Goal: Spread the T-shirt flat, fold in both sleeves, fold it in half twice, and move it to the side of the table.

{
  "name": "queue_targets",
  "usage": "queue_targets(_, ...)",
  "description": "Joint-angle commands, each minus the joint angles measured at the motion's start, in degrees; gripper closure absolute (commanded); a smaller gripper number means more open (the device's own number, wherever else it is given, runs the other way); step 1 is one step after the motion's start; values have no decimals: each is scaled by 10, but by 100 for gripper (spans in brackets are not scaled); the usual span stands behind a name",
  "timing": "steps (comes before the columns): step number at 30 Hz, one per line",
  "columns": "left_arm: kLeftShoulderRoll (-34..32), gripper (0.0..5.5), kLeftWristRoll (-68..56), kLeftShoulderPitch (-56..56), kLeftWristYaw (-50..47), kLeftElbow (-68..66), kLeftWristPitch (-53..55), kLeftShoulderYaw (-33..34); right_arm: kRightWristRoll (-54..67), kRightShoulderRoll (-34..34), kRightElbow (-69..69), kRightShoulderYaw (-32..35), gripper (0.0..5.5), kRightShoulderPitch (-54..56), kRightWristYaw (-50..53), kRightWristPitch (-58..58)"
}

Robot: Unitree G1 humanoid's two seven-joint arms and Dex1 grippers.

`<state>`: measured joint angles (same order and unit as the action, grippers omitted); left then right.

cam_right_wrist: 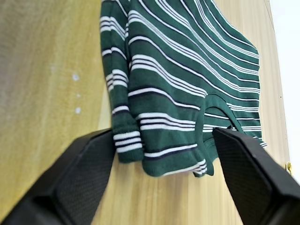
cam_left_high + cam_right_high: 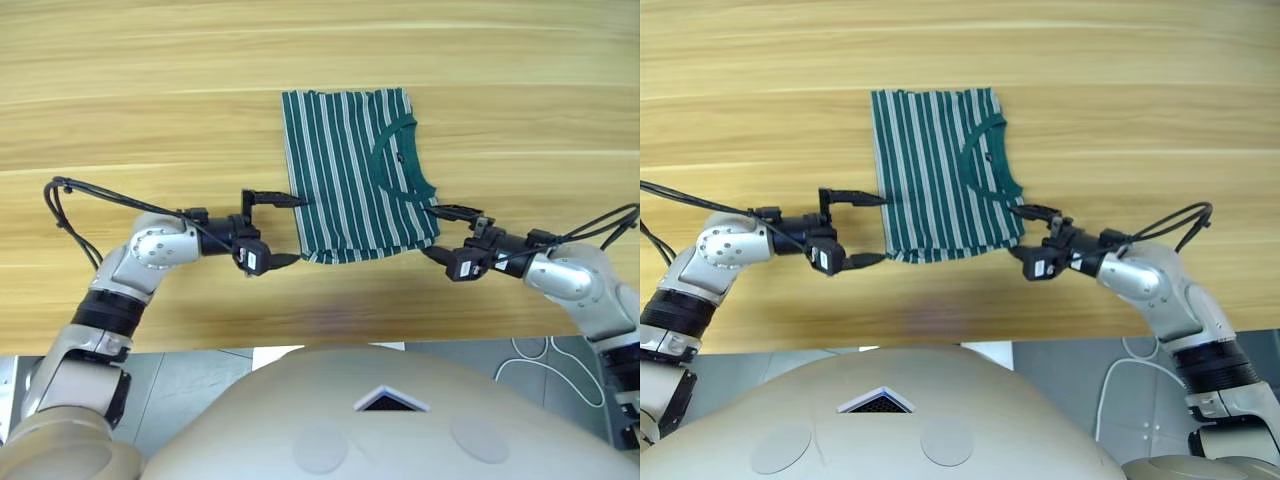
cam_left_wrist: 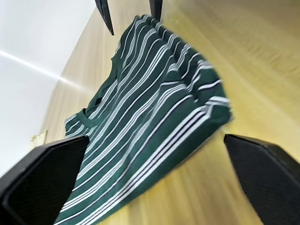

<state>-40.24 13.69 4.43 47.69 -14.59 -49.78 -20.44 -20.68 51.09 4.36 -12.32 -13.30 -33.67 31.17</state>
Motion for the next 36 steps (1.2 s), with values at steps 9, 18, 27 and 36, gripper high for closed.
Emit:
queue_targets(9,-15,154,31,2,1,-27,-10,-59,-32,2,-45,-29,297,-7,-21,-27)
queue_targets(18,-31,286,-27,-11,16,-3,-12,-74,-29,-2,-45,-39,450,-4,-21,-31)
queue_targets(27,-15,433,11,-4,-16,-14,-3,-64,-25,0,-22,-45,534,-16,-24,-32)
queue_targets(36,-19,532,-22,-13,-5,-3,-8,-72,-23,3,-16,-45,534,-18,-24,-38)
